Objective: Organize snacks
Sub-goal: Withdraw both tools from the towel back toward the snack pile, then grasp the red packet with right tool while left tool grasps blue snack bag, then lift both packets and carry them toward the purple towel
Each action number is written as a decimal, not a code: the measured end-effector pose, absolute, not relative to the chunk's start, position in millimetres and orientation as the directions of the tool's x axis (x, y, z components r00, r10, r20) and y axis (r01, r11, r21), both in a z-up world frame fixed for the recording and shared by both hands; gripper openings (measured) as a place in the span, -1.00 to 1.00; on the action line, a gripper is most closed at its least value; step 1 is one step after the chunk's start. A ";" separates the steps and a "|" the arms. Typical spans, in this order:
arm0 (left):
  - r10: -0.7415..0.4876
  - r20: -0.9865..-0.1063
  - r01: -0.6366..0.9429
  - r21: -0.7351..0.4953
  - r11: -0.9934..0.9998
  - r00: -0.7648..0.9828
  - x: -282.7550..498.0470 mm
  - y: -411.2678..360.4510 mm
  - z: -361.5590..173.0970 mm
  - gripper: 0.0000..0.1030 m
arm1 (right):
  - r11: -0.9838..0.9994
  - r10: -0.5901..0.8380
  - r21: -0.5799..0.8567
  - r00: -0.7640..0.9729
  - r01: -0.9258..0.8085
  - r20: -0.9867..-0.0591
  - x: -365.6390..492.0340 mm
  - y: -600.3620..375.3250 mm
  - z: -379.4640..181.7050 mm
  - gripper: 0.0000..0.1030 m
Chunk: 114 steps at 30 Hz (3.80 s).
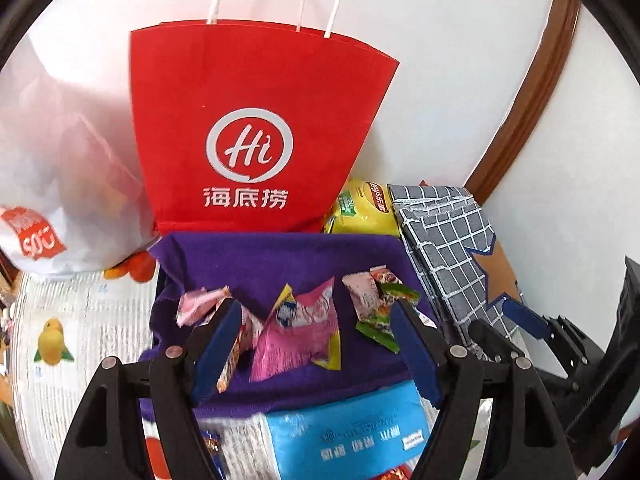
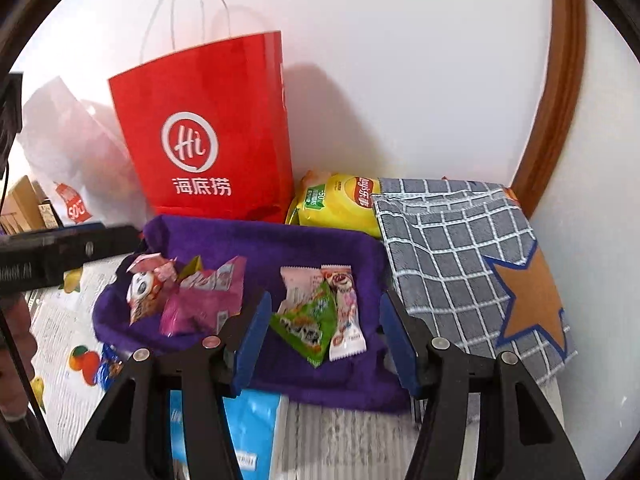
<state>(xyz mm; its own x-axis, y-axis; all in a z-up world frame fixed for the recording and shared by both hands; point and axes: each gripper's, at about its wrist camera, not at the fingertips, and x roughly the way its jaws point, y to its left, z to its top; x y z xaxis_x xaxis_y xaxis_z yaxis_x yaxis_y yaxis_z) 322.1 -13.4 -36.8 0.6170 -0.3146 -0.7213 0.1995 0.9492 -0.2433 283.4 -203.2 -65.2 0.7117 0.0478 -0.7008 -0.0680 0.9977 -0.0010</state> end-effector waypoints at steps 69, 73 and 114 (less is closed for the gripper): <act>-0.013 -0.825 0.023 0.000 1.000 0.565 249.7 50.3 -192.6 -0.04 | 0.994 0.090 0.033 0.621 -0.104 -0.779 169.3 -211.3 -212.4 0.02; -0.036 -0.825 0.037 -0.019 0.999 0.564 242.1 51.7 -189.2 -0.20 | 0.994 0.091 0.033 0.624 -0.105 -0.776 169.8 -209.4 -211.0 0.01; -0.087 -0.762 0.034 -0.085 0.996 0.641 163.6 43.9 -193.0 -0.21 | 0.997 0.066 0.025 0.624 -0.076 -0.779 161.9 -205.8 -213.0 0.02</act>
